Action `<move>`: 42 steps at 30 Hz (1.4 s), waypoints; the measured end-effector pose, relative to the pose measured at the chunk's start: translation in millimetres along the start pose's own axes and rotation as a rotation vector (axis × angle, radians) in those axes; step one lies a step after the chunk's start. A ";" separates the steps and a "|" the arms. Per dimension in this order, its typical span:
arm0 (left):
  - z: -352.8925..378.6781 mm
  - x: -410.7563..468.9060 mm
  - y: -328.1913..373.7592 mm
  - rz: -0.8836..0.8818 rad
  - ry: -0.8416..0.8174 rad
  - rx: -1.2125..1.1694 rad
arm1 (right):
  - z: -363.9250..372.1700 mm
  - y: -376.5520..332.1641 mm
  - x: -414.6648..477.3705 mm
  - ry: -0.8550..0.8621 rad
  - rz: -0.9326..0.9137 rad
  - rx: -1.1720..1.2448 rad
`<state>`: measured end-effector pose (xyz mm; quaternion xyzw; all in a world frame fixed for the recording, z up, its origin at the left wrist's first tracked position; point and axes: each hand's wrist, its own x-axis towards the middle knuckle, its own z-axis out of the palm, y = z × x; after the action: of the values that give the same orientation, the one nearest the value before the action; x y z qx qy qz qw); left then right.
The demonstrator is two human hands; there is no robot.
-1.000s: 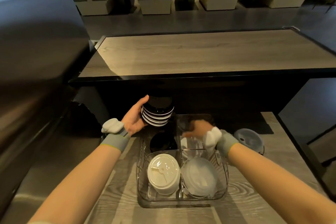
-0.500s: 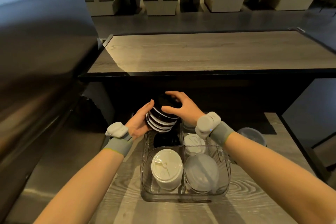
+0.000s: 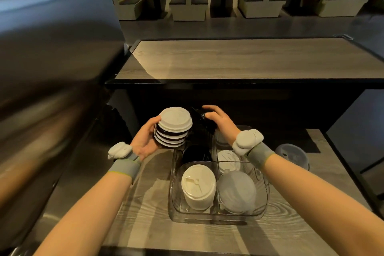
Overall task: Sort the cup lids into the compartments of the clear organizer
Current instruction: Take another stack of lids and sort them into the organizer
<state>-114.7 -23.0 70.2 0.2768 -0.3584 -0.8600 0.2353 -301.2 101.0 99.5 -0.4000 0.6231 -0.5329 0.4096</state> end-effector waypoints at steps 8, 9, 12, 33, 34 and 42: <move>-6.2 -10.7 21.6 0.035 0.000 -0.028 | 16.7 36.8 20.0 -0.262 0.037 -0.979; -8.9 -7.6 22.4 0.025 0.012 -0.030 | 19.8 40.3 20.4 -0.297 0.038 -1.043; -18.7 0.6 21.5 0.015 0.003 -0.030 | 25.0 47.6 20.6 -0.391 0.059 -1.183; 13.0 -8.9 -5.2 -0.033 0.041 0.258 | 35.0 -8.2 -1.7 -0.149 -0.032 -0.320; 13.9 -9.0 -5.9 -0.033 0.032 0.248 | 34.1 -7.6 -1.0 -0.149 -0.025 -0.289; 15.8 -6.4 -11.6 0.045 -0.046 0.178 | -3.5 -13.8 -14.1 -0.025 0.015 -0.204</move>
<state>-122.5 -4.2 72.8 0.2687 -0.4447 -0.8254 0.2207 -298.8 113.8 114.8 -0.4417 0.6720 -0.4584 0.3784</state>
